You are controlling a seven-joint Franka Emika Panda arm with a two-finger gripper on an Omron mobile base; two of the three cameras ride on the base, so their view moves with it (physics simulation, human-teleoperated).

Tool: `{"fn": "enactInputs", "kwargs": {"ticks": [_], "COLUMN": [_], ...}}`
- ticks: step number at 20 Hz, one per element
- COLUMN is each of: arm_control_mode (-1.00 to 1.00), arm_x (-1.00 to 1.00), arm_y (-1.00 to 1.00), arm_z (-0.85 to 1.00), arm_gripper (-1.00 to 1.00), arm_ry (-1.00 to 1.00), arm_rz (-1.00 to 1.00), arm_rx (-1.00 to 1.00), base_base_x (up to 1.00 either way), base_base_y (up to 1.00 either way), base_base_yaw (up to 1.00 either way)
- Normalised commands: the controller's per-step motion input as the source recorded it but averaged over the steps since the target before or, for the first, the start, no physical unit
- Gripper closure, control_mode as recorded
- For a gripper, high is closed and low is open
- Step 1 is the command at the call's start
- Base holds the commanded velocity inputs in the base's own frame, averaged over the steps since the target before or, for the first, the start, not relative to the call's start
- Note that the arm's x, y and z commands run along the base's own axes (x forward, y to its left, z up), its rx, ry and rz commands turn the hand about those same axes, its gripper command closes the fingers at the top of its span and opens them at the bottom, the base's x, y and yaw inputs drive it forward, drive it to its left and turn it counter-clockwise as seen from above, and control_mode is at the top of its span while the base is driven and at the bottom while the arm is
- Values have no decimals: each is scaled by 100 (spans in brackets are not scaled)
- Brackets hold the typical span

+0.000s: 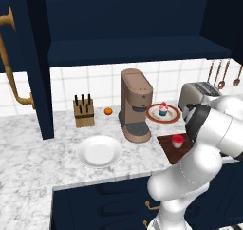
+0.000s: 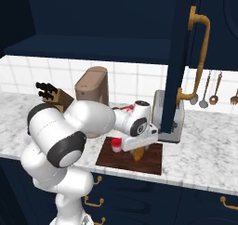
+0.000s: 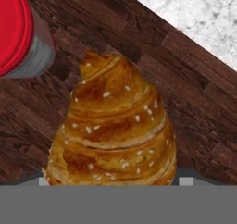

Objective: From the different types of pastries on the counter, select a croissant and place it on the cutting board. Then retrieve a jar of jam from the cabinet and place it alongside the croissant on the cutting board.

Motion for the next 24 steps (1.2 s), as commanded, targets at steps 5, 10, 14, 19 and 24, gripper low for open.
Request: {"fn": "enactInputs", "kwargs": {"ticks": [5,10,14,19,24], "arm_control_mode": [-100,-100,-100,-100,-100], "arm_x": [0,0,-26,-81,-80], "arm_y": [0,0,0,13,57], "arm_z": [27,41,59,31,1], "arm_gripper": [-100,-100,-100,-100,-100], "arm_ry": [20,16,10,4,1], "arm_rz": [-10,-10,-11,-6,0], "arm_rx": [5,8,5,0,0], "base_base_x": [0,0,0,0,0], "base_base_y": [0,0,0,0,0], "base_base_yaw": [0,0,0,0,0]}}
